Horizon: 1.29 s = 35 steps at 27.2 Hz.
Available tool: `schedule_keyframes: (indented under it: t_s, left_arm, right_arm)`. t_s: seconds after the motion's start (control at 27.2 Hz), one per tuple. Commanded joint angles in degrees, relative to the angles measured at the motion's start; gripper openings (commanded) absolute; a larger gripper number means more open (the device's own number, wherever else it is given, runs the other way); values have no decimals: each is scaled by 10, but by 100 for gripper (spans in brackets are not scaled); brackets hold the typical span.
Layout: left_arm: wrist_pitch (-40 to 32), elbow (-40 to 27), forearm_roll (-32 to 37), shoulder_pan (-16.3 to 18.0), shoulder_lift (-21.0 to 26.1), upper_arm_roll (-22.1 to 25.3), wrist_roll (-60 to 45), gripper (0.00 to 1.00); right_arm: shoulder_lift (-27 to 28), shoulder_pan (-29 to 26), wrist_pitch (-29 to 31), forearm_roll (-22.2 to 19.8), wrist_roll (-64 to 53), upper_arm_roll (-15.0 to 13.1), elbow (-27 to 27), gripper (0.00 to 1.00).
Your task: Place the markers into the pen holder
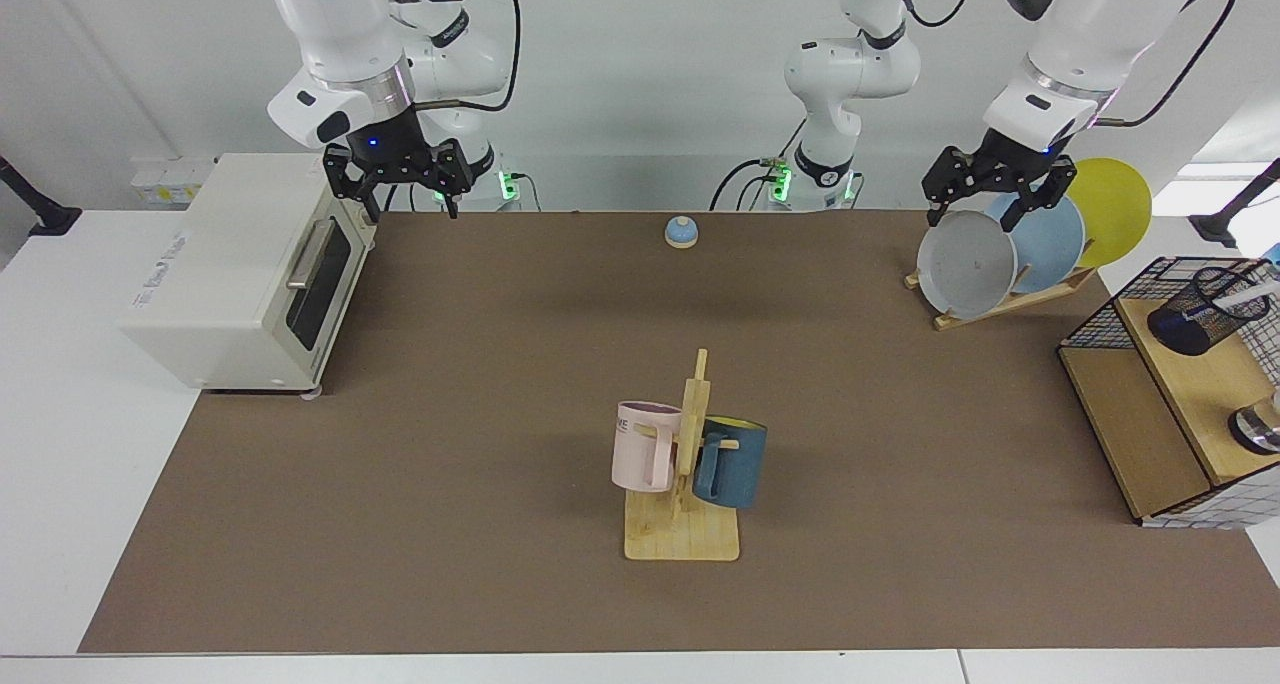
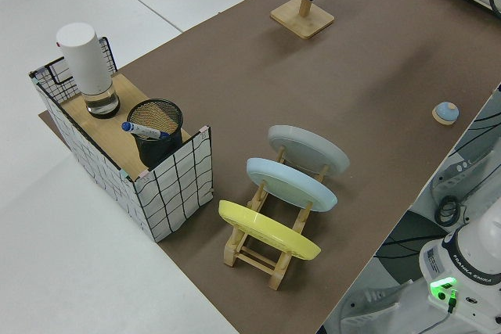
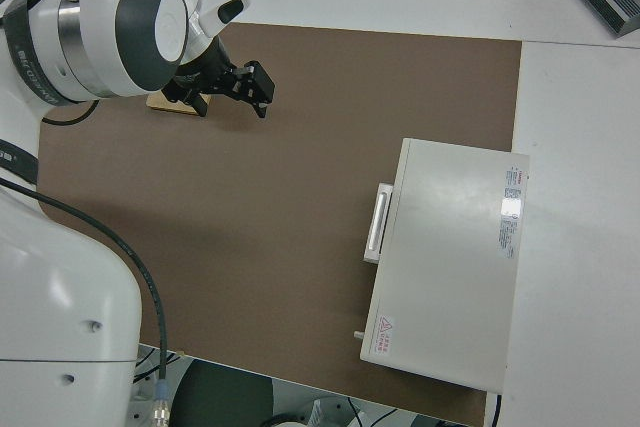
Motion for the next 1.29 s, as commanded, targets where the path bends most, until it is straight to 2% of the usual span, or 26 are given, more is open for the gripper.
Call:
schedule_keyframes:
  t_s: [0.0,0.26,1.25]
  left_arm:
    - [9,2,-7,-13,-7,13,-15,100]
    - [-32,56,-4,-12,26,7,-15,100]
    - [-31,55,2,-13,23,7,15,100]
  right_arm:
    - [-13,-12,-6,10,-17,6,-11,100]
    - [-13,-12,-6,10,-17,6,-11,100]
    - [-13,-12,-6,10,-17,6,-11,100]
